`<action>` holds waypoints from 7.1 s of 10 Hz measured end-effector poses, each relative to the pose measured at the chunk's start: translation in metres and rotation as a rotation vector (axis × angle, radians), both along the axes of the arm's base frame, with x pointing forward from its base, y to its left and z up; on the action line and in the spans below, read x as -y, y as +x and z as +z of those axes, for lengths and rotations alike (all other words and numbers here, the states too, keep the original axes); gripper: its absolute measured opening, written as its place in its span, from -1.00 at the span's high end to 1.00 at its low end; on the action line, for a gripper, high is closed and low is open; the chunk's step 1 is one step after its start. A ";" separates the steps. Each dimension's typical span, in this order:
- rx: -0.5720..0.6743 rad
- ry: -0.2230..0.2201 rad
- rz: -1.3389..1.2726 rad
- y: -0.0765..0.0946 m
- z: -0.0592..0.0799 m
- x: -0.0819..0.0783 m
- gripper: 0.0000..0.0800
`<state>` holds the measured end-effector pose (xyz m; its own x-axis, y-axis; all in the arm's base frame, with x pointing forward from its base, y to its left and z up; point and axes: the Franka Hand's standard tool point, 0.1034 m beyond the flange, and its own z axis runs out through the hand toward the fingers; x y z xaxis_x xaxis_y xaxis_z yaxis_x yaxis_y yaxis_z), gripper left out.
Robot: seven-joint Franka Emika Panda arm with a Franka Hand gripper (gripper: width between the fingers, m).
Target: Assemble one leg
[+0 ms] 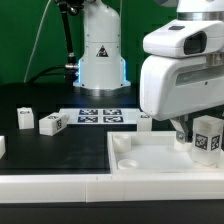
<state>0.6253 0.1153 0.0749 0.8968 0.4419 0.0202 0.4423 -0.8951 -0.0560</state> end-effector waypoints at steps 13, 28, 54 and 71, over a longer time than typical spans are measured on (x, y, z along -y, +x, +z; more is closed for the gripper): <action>-0.079 0.059 -0.959 0.002 -0.002 0.002 0.27; -0.091 0.059 -0.969 0.001 0.000 -0.004 -0.62; -0.098 0.102 -1.757 -0.002 -0.003 0.001 0.27; 0.020 0.004 -0.301 0.004 -0.002 -0.001 -0.62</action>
Offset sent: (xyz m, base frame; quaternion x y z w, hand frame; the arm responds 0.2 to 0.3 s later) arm 0.0000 0.0000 0.0000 0.0000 0.0000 0.0000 1.0000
